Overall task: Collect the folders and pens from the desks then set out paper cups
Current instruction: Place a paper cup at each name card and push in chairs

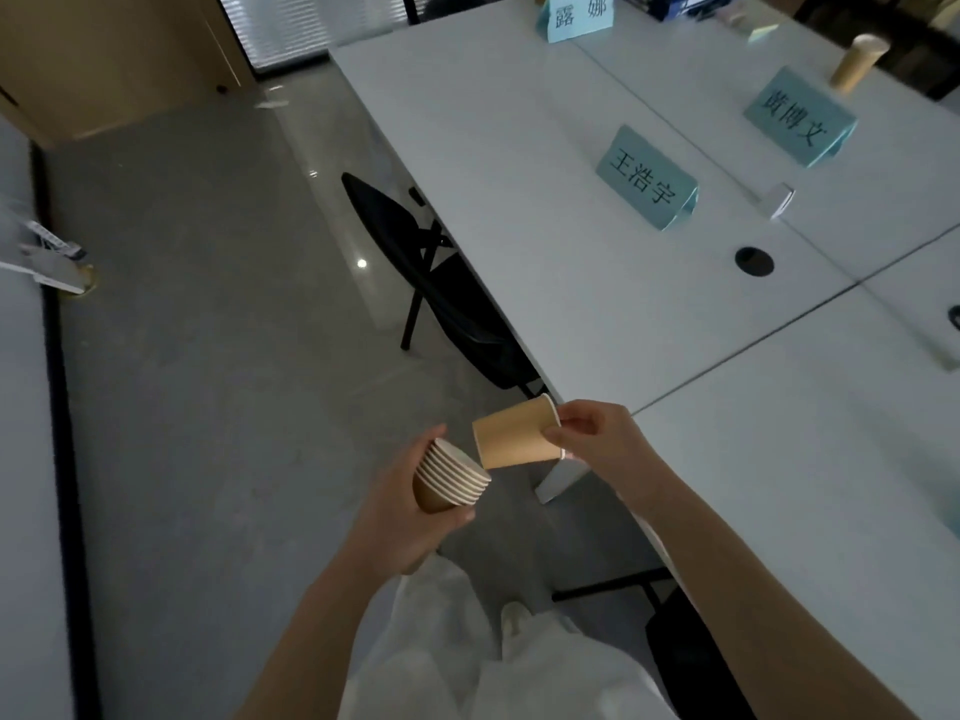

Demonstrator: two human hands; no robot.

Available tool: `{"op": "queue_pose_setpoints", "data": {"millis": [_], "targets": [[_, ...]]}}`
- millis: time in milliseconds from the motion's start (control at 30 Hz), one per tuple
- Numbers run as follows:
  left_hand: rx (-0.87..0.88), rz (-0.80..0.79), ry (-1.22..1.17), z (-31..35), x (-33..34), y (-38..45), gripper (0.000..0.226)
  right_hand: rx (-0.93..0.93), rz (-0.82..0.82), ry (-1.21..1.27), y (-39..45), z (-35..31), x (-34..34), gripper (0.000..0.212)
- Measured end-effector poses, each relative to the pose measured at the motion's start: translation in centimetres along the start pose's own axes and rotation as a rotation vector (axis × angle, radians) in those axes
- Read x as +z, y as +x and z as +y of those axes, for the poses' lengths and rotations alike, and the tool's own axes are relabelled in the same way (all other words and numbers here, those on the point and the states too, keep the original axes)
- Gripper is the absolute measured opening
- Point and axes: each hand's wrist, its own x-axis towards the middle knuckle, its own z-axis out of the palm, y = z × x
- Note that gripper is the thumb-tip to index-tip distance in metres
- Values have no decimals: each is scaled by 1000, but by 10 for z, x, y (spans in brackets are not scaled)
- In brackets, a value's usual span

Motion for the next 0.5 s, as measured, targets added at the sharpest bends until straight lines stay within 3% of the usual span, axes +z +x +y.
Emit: {"op": "queue_pose_setpoints", "data": {"millis": [333,500], "targets": [[77,-21,50,1,-112,140,90,57,187,9,113,-75,45,22],[50,19,-18,7,-133,189,79,76,304,-208,155,-99,48,28]]}}
